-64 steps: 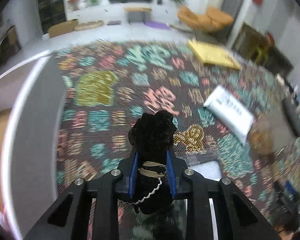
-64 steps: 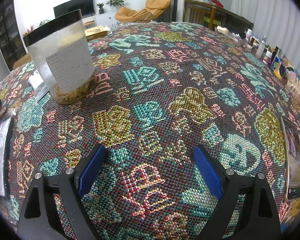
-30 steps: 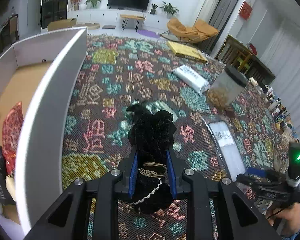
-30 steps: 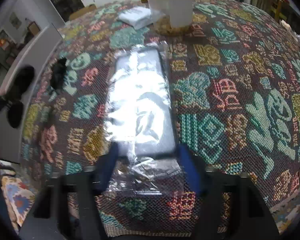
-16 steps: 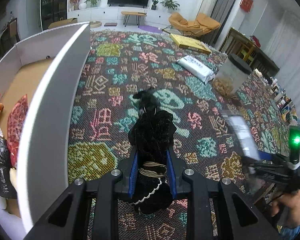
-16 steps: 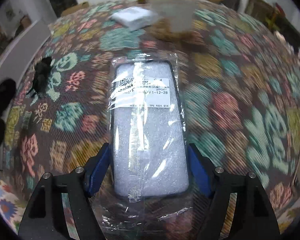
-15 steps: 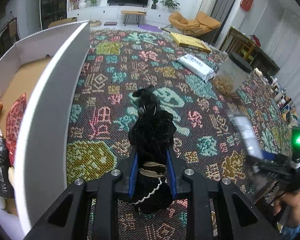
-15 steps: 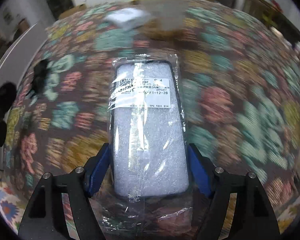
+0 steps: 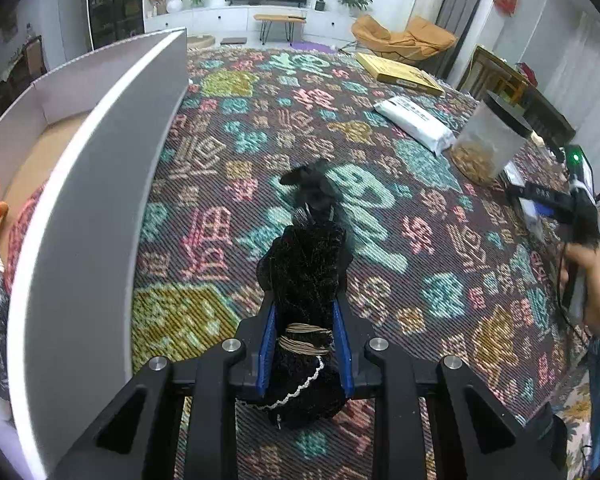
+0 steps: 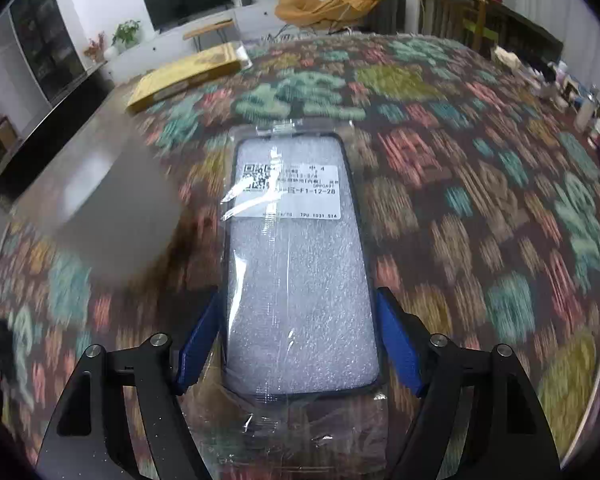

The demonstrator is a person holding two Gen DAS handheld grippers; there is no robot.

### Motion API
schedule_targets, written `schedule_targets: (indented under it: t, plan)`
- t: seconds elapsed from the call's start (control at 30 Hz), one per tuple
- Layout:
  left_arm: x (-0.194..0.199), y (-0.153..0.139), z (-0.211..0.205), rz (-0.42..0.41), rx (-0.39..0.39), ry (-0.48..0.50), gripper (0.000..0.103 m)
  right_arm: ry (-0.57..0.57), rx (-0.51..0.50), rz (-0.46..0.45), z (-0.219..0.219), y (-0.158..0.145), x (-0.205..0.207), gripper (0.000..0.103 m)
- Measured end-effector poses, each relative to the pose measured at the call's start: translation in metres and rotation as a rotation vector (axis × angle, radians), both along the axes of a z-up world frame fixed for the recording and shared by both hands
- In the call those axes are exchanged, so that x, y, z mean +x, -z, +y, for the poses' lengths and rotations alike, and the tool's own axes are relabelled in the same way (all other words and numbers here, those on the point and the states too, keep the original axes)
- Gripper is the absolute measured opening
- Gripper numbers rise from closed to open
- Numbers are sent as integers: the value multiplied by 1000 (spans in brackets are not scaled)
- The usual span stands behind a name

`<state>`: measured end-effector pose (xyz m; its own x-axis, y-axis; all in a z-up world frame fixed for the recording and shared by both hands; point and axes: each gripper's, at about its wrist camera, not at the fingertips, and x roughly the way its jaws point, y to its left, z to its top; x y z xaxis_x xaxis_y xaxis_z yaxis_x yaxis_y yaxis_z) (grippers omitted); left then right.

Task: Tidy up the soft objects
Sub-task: 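Carry the pouch and phone case into the white box and open both tools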

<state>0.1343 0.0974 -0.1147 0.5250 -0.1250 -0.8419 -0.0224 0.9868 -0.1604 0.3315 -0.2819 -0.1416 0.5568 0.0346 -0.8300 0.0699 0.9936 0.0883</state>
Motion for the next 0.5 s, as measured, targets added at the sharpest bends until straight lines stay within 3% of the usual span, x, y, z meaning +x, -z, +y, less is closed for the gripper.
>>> schedule_targets:
  t: [0.07,0.17,0.2,0.27,0.37,0.43,0.5]
  plan:
    - [2,0,2,-2,2,4,38,-31,-15,-1,2,3,11,86]
    - [2,-3,7,6,-1,1,74,-98,-82,46,11,5,20,92]
    - [1,-7,9,-14,-8,-5,79,-103,-82,53,11,6,20,92]
    - [-4,-11,11,-38,-12,2,83,-105,-59,80,7,6,23,94]
    - [-3,-5,3,-7,13,47,84,-110,-66,130,6,6,31,96]
    - [-2,7,-8,39,56,87,84,-130,-64,194,4,5,40,95]
    - [2,24,-19,96,142,104,83,-131,-74,214,3,3,44,86]
